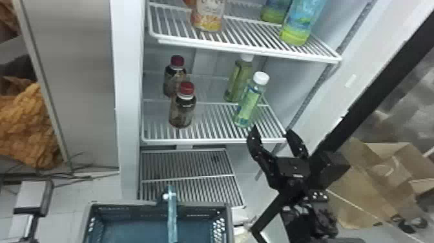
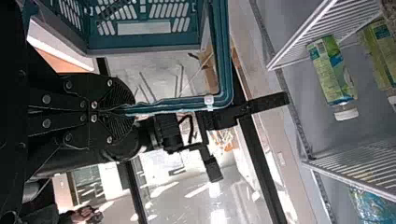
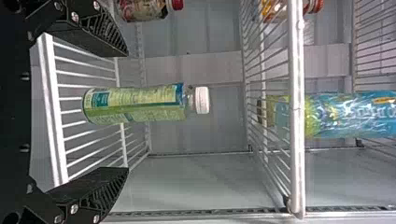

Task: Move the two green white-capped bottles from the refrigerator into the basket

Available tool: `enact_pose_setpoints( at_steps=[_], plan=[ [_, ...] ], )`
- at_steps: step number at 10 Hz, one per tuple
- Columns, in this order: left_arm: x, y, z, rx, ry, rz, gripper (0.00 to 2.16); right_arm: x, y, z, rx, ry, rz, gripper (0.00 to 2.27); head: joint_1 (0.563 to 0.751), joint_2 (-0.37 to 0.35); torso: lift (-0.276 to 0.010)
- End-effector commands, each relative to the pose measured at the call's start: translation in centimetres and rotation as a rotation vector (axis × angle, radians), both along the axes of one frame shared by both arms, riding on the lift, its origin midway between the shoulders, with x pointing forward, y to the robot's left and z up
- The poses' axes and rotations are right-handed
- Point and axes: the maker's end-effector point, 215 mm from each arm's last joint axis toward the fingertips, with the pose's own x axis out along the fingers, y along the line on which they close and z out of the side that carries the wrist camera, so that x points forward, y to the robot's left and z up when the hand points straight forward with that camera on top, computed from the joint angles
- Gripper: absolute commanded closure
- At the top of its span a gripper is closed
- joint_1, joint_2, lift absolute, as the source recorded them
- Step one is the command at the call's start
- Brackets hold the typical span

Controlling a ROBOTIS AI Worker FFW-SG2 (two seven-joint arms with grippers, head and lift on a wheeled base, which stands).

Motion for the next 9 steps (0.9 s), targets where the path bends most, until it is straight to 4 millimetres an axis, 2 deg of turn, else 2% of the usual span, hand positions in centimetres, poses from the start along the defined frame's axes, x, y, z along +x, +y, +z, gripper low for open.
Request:
enact_pose_setpoints(
  at_steps=[1, 9],
  plan=[
    [0.0, -0.1, 0.1, -0.002, -0.002, -0.002, 1.16, 1.4, -0.4, -0.5, -0.007, 0.003, -0.004, 0.18, 0.695, -0.35, -0.263],
    [0.0, 0.0, 0.1, 0.0, -0.002, -0.001, 1.15, 8.4, -1.2, -0.9, -0.048, 0.001, -0.009, 0.17, 0.695, -0.35, -0.263]
  ],
)
